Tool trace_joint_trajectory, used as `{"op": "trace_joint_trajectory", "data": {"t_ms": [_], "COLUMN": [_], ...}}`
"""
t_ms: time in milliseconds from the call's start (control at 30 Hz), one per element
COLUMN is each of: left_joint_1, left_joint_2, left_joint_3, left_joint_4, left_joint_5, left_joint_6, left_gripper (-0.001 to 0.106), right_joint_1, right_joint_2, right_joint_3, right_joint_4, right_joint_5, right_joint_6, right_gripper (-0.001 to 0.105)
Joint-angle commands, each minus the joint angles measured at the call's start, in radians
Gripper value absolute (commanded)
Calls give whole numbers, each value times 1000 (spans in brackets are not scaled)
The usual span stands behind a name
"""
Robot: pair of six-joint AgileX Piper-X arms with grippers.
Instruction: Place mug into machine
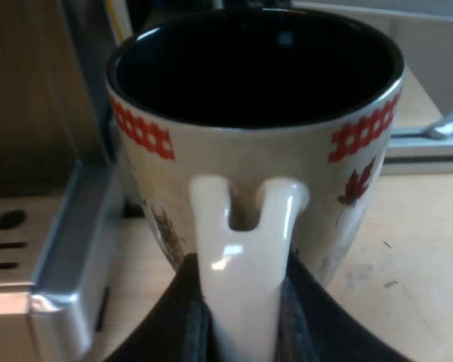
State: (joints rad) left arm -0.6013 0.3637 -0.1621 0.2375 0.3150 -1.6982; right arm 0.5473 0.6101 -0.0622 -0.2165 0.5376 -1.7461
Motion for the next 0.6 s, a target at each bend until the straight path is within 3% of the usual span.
{"op": "trace_joint_trajectory", "data": {"t_ms": [33, 233, 300, 600], "left_joint_1": [-1, -1, -1, -1], "left_joint_2": [-2, -2, -2, -2], "left_joint_3": [-2, -2, 4, 20], "left_joint_4": [-30, -34, -84, -127], "left_joint_5": [-30, -82, -125, -142], "left_joint_6": [-2, -2, -2, -21], "left_gripper": [82, 82, 82, 82], "right_joint_1": [57, 198, 252, 454], "right_joint_2": [-90, -161, -160, -159], "right_joint_3": [-23, -82, -89, -89], "right_joint_4": [13, 137, 137, 138], "right_joint_5": [2, -26, -26, -26], "right_joint_6": [-22, -32, -31, -10], "right_gripper": [0, 0, 0, 0]}}
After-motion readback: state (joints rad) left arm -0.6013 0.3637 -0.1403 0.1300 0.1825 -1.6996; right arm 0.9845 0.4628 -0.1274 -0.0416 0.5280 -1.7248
